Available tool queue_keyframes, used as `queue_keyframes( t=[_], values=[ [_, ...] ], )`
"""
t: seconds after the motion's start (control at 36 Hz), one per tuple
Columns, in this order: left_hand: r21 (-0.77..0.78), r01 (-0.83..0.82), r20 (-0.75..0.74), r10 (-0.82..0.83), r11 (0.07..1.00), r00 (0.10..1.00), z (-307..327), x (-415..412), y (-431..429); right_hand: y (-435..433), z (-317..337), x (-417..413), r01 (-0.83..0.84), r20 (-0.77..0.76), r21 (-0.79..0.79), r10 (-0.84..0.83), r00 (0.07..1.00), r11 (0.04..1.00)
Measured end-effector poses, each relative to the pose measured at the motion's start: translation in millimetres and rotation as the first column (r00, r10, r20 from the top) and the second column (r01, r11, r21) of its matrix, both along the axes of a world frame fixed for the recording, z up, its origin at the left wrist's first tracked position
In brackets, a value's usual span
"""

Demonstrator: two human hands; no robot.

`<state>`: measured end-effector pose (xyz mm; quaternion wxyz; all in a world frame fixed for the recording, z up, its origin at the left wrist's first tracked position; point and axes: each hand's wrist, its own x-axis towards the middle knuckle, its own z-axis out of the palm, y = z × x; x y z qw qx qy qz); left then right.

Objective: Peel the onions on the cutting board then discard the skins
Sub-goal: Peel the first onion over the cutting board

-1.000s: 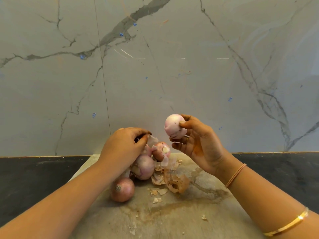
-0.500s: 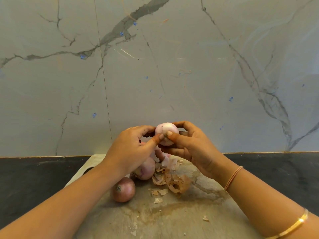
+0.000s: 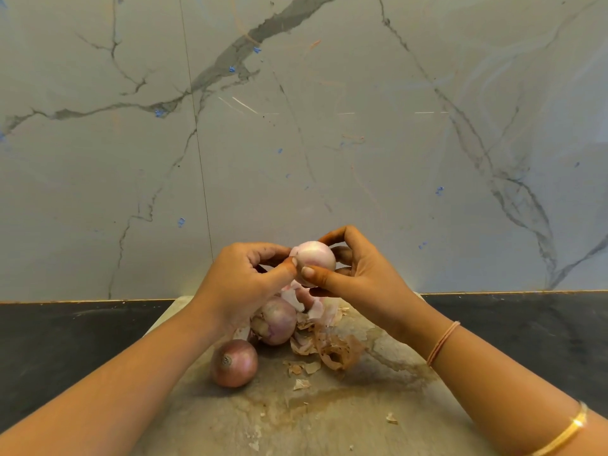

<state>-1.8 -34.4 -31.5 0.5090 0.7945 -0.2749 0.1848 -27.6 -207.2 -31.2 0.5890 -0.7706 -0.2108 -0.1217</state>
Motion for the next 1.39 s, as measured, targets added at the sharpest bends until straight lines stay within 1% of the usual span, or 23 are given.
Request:
queue_keyframes(
  t=[0.11, 0.19, 0.28, 0.33, 0.42, 0.58, 0.69, 0.89, 1.06, 1.28, 1.39],
  values=[
    [0.048, -0.042, 0.065, 0.038, 0.998, 0.997, 0.1, 0.3, 0.7, -0.4, 0.3, 0.4, -0.013, 0.004, -0.011, 0.013, 1.0, 1.0],
    [0.071, -0.127, 0.157, 0.115, 0.989, 0.981, 0.2, 3.8, 3.9, 0.5, 1.8, -2.2, -0.056, -0.014, 0.019, 0.056, 0.998, 0.998],
    [0.084, -0.149, 0.182, 0.132, 0.985, 0.974, -0.2, 6.2, 6.2, 1.4, 2.2, -2.7, -0.054, 0.01, -0.003, 0.054, 0.998, 0.999],
    [0.072, -0.113, 0.159, 0.1, 0.991, 0.982, -1.1, 4.9, 4.9, 0.6, 1.5, -1.9, -0.031, 0.037, -0.03, 0.032, 0.999, 0.999],
    [0.027, -0.032, 0.067, 0.03, 0.999, 0.997, -1.8, 1.0, 0.3, -0.5, 0.7, -1.1, 0.015, 0.09, -0.091, -0.007, 0.996, 0.996],
    [-0.018, -0.024, 0.038, 0.024, 1.0, 0.999, -0.9, 0.3, -3.0, 0.3, 0.0, -0.3, 0.025, 0.114, -0.113, -0.012, 0.993, 0.993],
    [0.025, -0.059, 0.054, 0.058, 0.998, 0.997, -0.5, 0.5, -2.7, 1.6, 0.1, -1.9, 0.005, 0.101, -0.107, 0.006, 0.995, 0.994],
    [0.167, -0.206, 0.164, 0.179, 0.964, 0.97, 0.9, -2.1, -3.8, 2.8, -1.2, -3.0, 0.002, 0.11, -0.118, 0.011, 0.994, 0.993],
    [0.221, -0.242, 0.271, 0.179, 0.945, 0.946, 1.5, -2.6, -3.2, 3.8, -0.7, -3.0, -0.003, 0.105, -0.11, 0.015, 0.994, 0.994],
    [0.283, -0.269, 0.276, 0.19, 0.921, 0.942, 3.0, -5.4, -4.7, 3.7, 1.3, -4.3, 0.017, 0.072, -0.082, -0.011, 0.997, 0.996],
    [0.299, -0.268, 0.276, 0.186, 0.916, 0.943, 2.0, -5.5, -5.2, 3.6, 2.5, -5.6, 0.038, 0.067, -0.097, -0.031, 0.997, 0.995]
  ],
)
